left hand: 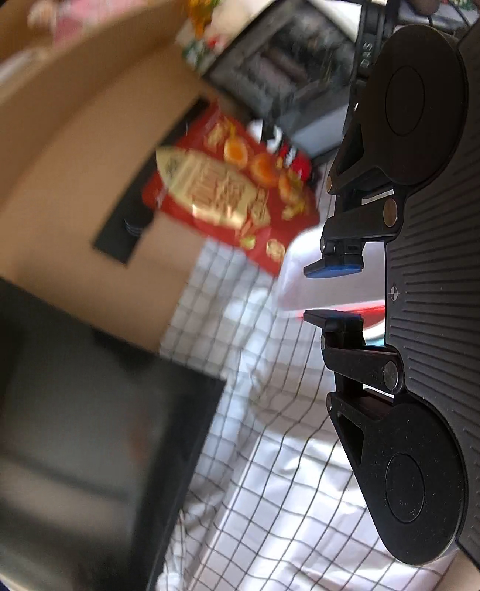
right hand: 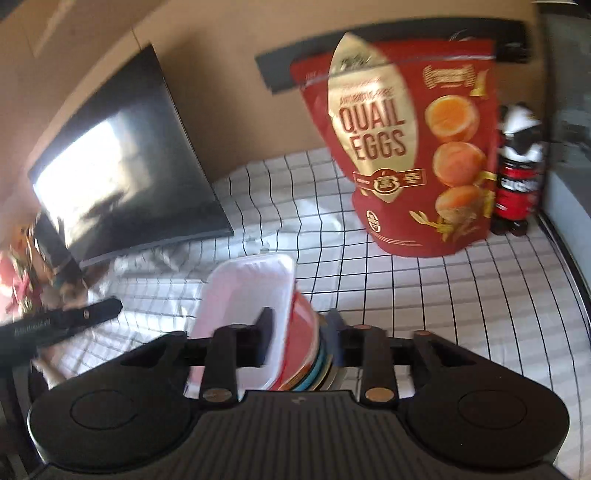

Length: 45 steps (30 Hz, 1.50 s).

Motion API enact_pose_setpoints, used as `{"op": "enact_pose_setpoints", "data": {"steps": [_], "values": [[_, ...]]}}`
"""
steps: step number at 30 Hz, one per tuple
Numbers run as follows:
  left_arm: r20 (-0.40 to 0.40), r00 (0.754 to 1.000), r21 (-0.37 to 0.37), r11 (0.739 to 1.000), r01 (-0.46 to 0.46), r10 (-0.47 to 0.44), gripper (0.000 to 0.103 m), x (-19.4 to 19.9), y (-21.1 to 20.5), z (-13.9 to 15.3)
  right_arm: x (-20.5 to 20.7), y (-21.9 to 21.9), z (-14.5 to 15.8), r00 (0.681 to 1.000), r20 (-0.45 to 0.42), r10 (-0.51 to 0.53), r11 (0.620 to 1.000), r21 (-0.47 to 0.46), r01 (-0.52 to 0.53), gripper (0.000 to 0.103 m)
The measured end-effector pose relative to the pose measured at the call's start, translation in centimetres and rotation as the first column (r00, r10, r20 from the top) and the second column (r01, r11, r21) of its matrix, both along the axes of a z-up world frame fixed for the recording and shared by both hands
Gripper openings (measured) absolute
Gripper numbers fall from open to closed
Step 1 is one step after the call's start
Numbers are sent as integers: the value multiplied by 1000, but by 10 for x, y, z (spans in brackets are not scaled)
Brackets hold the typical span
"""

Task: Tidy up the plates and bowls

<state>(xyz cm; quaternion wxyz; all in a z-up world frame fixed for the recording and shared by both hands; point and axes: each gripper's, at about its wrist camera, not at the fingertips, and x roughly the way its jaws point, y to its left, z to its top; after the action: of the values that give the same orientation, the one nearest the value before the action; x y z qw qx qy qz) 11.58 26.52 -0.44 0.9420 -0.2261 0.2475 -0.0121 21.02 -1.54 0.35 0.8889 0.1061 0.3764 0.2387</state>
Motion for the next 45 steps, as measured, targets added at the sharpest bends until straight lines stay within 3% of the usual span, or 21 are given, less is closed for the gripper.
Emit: {"op": "enact_pose_setpoints", "data": {"steps": [3,6,7,9,11,13,15,17,19,24,28,45], "values": [[45,994,-62,992,107,-104,19,-33,-3,-10,-51,13,-4,999,22,-46,999,-26,46,43],[-20,992,-92,988,123,-125,12,-51,-12,-18,-101,31,-15,998,-1,-65,996,-63,65,44],[-33,991,-53,990,129,-131,12,-58,-20,-15,-115,34,-17,998,-19,-55,996,-66,54,44],[-23,992,96,987,126,-124,12,-83,-46,-5,-139,35,-18,998,-24,-52,997,-65,50,48],[10,997,203,977,67,-70,12,-111,-69,3,-159,30,-13,997,13,-76,995,-59,77,59],[75,996,224,974,29,-47,13,-129,-84,2,-178,21,-5,994,62,-92,994,-47,95,64],[102,993,200,979,33,-54,13,-137,-98,0,-193,12,0,992,106,-73,996,-52,78,66],[58,998,200,980,1,-13,13,-143,-118,-2,-205,5,4,991,120,-50,994,-89,61,68],[13,1000,246,969,15,-19,13,-149,-140,-6,-219,-4,8,989,144,-46,991,-116,63,69],[-66,998,250,968,8,8,13,-172,-164,-17,-234,-13,6,989,145,-33,985,-163,56,74],[-113,987,325,943,-71,113,13,-183,-173,-18,-238,-12,0,995,104,-9,987,-160,26,74],[-137,985,321,945,-55,104,13,-186,-160,-17,-237,10,-5,998,60,9,986,-169,2,74]]}}
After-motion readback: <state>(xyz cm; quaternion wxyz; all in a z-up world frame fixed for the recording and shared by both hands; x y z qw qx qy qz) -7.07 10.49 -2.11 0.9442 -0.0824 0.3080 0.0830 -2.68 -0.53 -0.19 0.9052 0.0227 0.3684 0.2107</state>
